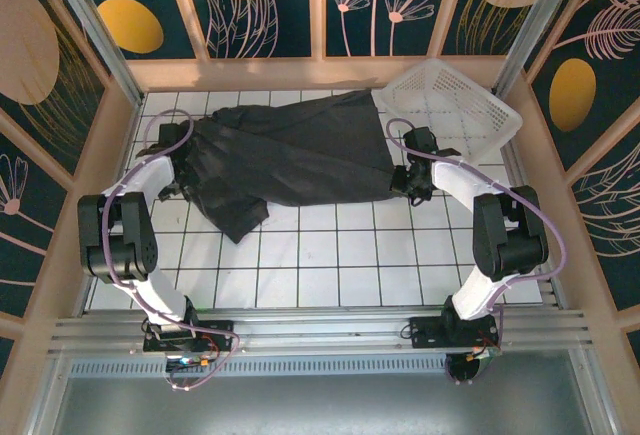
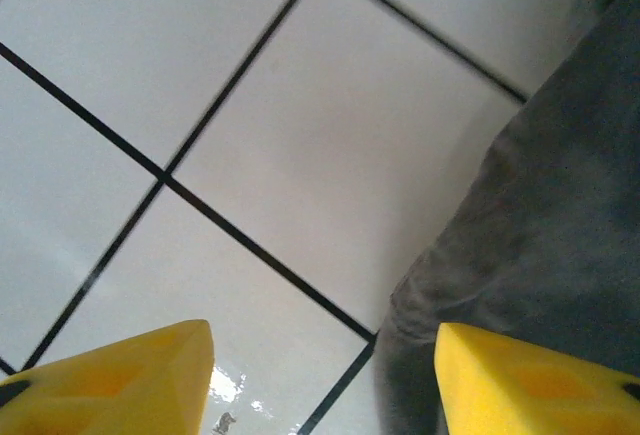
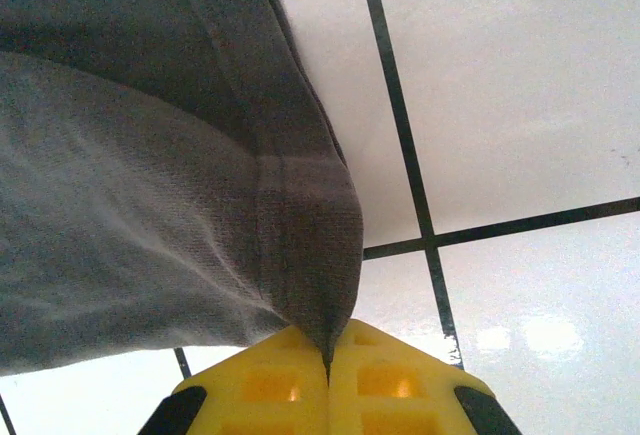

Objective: Fold and stack the t-shirts

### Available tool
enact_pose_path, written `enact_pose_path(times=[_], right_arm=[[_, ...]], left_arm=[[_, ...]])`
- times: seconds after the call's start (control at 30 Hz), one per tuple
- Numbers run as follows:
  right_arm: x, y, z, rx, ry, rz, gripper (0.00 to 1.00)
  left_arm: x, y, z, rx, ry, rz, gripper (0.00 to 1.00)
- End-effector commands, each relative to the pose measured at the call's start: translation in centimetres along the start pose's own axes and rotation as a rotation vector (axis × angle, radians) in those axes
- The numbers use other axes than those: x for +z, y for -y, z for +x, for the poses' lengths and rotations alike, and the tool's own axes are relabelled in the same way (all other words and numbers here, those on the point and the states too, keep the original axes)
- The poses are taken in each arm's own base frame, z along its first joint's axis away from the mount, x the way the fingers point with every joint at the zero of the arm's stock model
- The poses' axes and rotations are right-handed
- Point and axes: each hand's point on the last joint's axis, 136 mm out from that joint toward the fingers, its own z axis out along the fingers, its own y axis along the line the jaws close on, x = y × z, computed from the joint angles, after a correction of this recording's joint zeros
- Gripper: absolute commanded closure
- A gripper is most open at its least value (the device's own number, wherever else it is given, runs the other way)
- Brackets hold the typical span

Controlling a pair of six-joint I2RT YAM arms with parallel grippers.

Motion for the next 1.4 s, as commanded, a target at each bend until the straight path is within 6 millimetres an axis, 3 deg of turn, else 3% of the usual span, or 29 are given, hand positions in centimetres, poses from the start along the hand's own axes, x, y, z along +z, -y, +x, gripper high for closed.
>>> enact_pose_path(times=[0.0,0.1,0.3,0.53,0.67,0.77,0.83,0.87,1.0,1.1,1.27,1.37], right_arm=[[0.5,-0.4,0.3,-0.03,-0.016,-0.02,1.0],[0.6,-0.4,0.4,-0.031,-0.019,-0.021,1.0],[0.5,-0.5,0.1,-0.022,-0.012,-0.024,1.0],[0.3,-0.3,-0.2,-0.016,-0.011,-0.015,1.0],[0.4,-0.1,-0.1,-0.015,-0.013,-0.004,1.0],[0.4,0.0,0.0,-0.011,-0.012,0.0,1.0],[0.2,0.0,-0.3,-0.003,-0.002,-0.002,1.0],[0.0,-0.1,-0.6,0.0,0.011,-0.007,1.0],[-1.5,-1.4,-2.3,0.009,0.072,-0.056,1.0],[-3.9,-3.3,-5.0,0.016,0.156,-0.121,1.0],[-10.6,-7.5,-11.3,0.019,0.37,-0.263,1.0],[-15.4,-9.3,-14.6,0.025,0.5,-0.327,1.0]], left_arm=[[0.6,0.8,-1.4,0.005,0.025,0.104,0.33],[1.8,1.5,-1.8,0.039,0.007,0.134,0.26],[4.1,3.6,-0.5,0.05,-0.058,0.223,0.47],[4.9,5.1,0.4,0.019,-0.087,0.304,0.52],[4.6,6.2,0.3,0.003,-0.099,0.362,0.73],[4.2,7.0,0.3,0.004,-0.099,0.393,0.82],[3.6,7.0,0.0,-0.004,-0.095,0.399,0.93],[3.0,6.9,-0.4,-0.012,-0.083,0.395,1.0],[-0.7,6.1,-3.2,-0.104,0.005,0.379,1.0],[-5.3,5.7,-6.4,-0.231,0.106,0.418,1.0],[-14.7,5.5,-12.2,-0.427,0.291,0.558,1.0],[-20.9,4.3,-15.4,-0.493,0.413,0.604,1.0]])
